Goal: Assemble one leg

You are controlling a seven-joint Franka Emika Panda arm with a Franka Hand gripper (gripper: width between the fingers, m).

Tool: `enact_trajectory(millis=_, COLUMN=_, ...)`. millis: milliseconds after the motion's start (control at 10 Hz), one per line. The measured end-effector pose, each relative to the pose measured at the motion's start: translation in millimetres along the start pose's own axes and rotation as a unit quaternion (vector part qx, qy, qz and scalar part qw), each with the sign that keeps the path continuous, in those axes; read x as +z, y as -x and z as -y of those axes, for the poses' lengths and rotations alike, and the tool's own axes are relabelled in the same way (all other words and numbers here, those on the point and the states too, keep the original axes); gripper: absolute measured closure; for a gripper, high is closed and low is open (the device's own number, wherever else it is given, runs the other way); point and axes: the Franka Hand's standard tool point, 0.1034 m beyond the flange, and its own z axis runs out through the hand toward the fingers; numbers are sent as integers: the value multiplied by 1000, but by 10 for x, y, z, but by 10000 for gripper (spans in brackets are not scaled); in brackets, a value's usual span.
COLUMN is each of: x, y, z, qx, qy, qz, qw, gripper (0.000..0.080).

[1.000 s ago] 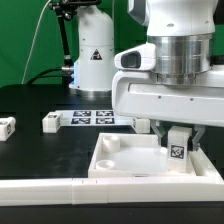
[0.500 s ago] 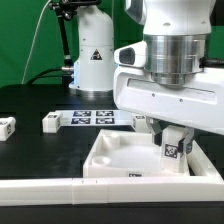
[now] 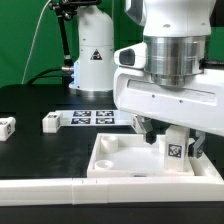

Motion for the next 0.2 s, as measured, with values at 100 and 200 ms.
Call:
enact_trajectory(millis=100, x=1, y=0, z=0, qx=0, qy=0, qz=0, qw=1000, gripper=151)
enact_trajectory(millis=200, x=2, y=0, z=-1, qx=0, qy=0, qz=0, qw=1000, gripper=151)
